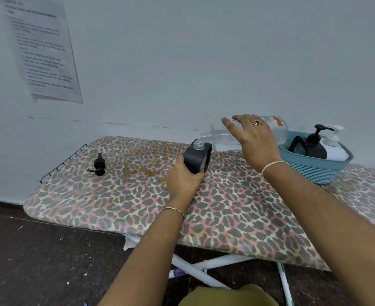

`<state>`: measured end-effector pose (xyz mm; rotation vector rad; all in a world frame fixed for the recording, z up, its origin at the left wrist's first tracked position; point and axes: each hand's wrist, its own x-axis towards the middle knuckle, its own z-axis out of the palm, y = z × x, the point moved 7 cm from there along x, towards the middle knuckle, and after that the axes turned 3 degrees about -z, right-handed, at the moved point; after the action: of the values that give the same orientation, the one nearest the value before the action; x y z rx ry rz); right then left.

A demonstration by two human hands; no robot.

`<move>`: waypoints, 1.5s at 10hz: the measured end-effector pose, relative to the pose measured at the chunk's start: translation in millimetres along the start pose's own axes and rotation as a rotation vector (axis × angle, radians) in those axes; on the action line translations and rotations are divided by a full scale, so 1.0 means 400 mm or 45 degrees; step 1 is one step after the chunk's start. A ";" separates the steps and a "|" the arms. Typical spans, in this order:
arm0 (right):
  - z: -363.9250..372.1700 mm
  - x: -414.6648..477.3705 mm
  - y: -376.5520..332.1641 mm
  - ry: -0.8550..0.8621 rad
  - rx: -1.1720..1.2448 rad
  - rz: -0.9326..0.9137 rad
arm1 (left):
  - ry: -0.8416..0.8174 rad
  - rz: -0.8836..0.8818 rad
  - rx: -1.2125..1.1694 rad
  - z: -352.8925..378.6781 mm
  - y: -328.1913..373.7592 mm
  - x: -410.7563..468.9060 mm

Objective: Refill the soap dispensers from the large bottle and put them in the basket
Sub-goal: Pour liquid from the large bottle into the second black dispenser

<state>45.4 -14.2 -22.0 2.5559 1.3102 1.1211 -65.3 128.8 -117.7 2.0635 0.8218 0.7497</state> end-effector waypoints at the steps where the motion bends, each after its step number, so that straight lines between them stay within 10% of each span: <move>1: 0.001 -0.001 0.000 -0.006 -0.004 -0.001 | -0.006 -0.002 -0.003 0.002 -0.001 0.001; 15: -0.009 0.001 -0.003 0.051 -0.035 -0.049 | -0.010 -0.007 0.004 -0.001 -0.001 0.000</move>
<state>42.5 -14.1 -19.6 2.4904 1.3375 1.1813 -65.6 129.2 -117.9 2.0652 0.8242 0.7372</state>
